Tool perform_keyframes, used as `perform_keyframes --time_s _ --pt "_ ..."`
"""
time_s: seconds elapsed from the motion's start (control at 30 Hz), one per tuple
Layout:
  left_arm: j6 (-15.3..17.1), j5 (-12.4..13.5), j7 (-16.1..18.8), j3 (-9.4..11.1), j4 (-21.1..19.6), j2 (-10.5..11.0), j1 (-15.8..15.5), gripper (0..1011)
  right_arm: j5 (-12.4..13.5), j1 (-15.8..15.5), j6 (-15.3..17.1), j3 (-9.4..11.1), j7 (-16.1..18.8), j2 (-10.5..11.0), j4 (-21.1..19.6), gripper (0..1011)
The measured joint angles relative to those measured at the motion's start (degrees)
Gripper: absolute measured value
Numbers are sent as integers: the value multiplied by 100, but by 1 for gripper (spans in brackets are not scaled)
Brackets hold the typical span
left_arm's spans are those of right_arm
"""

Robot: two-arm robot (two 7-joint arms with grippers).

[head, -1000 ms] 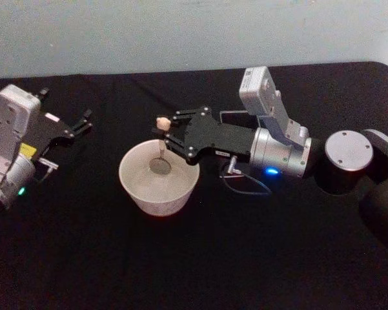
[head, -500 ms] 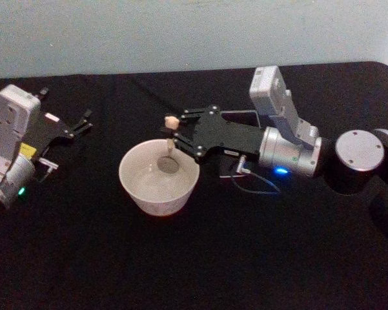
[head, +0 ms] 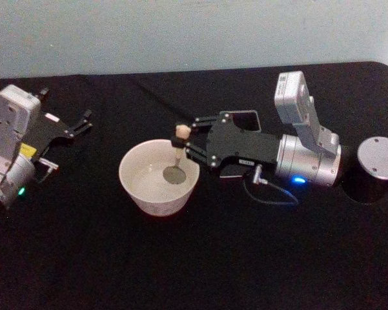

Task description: Pick up the stirring spoon with one hand, stir inside the cup, then place it back in its original position.

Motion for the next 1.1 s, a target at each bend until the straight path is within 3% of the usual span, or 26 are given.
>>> perform_keyframes --time_s 0.33,0.77,1.1 --pt "0 0 0 0 0 0 0 1001 25 -82 56 -154 58 27 -178 212" --pt "0 0 0 0 0 0 0 1001 -174 115 167 -347 -219 -337 52 212" --pt "0 0 0 0 0 0 0 1001 -360 227 261 -271 -589 -569 345 212"
